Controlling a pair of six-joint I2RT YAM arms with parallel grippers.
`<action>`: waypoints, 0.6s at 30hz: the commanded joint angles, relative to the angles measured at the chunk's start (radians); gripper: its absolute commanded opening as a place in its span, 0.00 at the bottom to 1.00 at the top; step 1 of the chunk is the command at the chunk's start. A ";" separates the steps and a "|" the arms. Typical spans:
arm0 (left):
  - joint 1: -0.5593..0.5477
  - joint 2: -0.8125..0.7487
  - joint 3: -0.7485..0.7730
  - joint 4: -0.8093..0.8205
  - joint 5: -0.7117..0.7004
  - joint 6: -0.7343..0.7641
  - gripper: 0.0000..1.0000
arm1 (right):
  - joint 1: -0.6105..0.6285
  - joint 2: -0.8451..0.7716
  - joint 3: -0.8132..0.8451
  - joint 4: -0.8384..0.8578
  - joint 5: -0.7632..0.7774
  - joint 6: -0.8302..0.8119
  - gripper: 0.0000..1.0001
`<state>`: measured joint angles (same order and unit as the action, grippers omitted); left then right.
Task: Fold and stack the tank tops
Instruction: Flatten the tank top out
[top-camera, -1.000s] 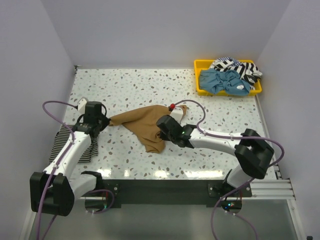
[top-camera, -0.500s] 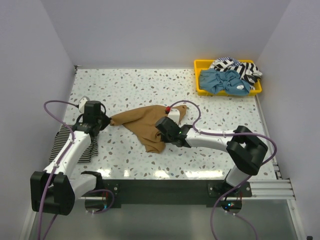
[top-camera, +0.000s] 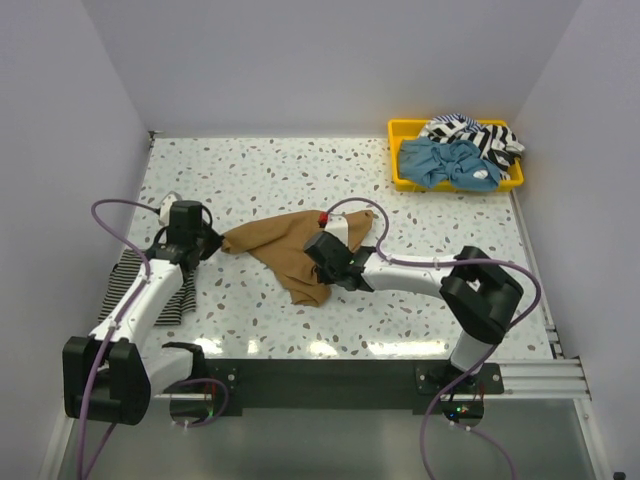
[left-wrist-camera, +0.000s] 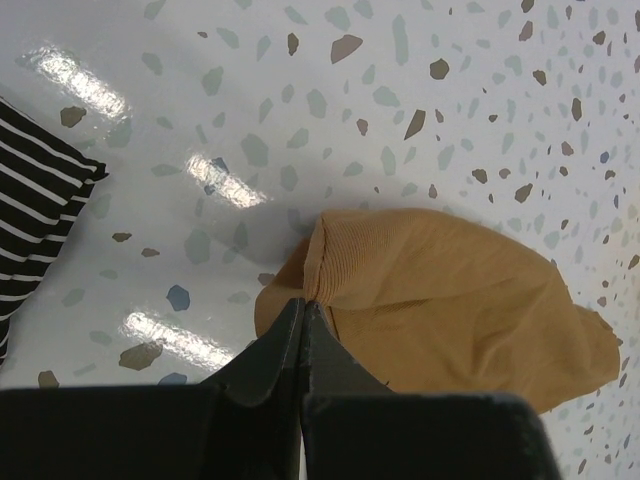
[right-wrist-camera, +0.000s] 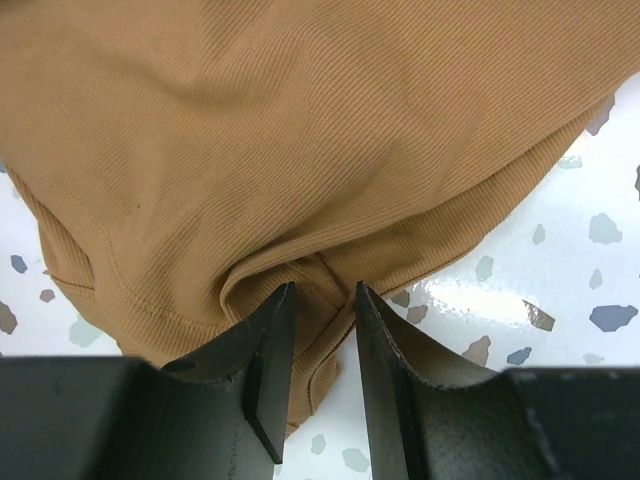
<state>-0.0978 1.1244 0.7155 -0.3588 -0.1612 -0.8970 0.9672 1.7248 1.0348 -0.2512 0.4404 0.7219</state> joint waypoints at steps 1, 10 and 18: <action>0.010 0.008 0.007 0.050 0.017 0.026 0.00 | -0.007 0.022 0.037 0.006 -0.008 -0.035 0.34; 0.012 0.017 0.004 0.058 0.026 0.032 0.00 | -0.002 -0.005 0.085 -0.082 0.046 -0.079 0.33; 0.012 0.021 0.002 0.063 0.037 0.033 0.00 | -0.002 0.028 0.151 -0.138 0.037 -0.160 0.34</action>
<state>-0.0929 1.1461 0.7155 -0.3519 -0.1371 -0.8940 0.9672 1.7515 1.1358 -0.3538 0.4580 0.6125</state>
